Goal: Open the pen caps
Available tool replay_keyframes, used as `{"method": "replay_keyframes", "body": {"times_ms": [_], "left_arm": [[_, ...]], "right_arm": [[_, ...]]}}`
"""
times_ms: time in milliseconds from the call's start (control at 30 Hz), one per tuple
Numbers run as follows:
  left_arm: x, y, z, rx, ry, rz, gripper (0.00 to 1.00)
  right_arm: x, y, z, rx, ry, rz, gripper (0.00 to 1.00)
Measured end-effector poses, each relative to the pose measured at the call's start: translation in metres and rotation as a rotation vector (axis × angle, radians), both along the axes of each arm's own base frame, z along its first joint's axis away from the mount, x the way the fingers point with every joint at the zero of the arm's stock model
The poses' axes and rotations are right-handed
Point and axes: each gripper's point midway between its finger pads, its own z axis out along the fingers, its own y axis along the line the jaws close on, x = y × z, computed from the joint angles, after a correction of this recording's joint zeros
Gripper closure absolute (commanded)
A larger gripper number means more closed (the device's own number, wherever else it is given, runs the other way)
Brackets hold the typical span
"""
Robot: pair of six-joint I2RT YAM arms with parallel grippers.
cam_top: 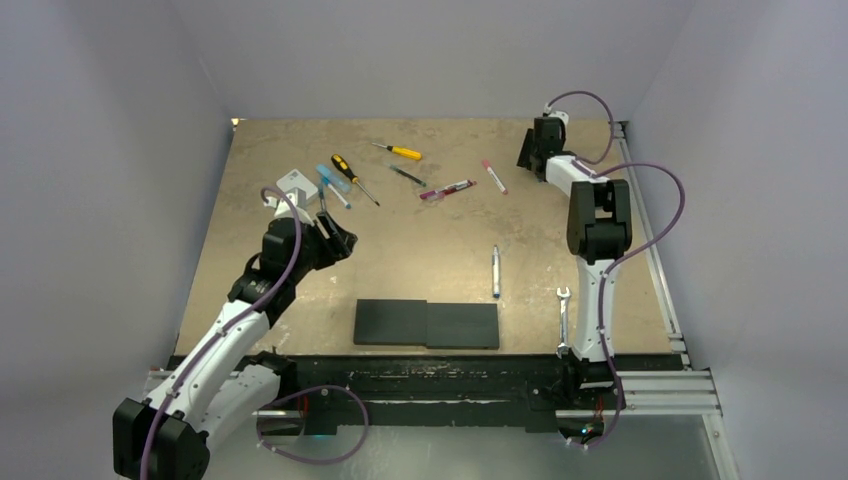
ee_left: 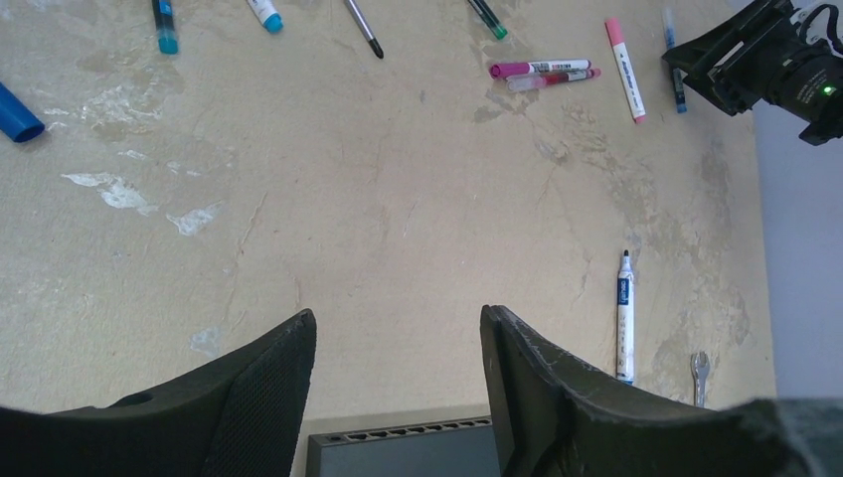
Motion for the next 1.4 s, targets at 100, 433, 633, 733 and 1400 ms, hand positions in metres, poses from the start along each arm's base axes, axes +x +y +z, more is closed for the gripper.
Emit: {"method": "replay_keyframes", "body": {"times_ms": [100,433,633,733,1400], "left_arm": [[0.002,-0.001,-0.001,0.000,-0.001,0.000,0.41],[0.002,-0.001,-0.001,0.000,0.001,-0.001,0.41],[0.002,-0.002,0.000,-0.004,-0.001,-0.006,0.41],[0.002,-0.003,0.001,-0.007,-0.004,-0.009,0.41],[0.028,-0.049,0.100,-0.352,-0.335,-0.129,0.18]], "right_arm": [[0.003,-0.001,-0.003,-0.010,0.008,0.005,0.56],[0.000,-0.007,-0.006,-0.042,0.029,-0.005,0.94],[0.000,-0.008,-0.006,-0.047,0.033,-0.001,1.00],[-0.003,-0.008,-0.004,-0.038,0.033,-0.004,1.00],[-0.244,0.181,0.332,0.472,-0.758,0.546,1.00]]}}
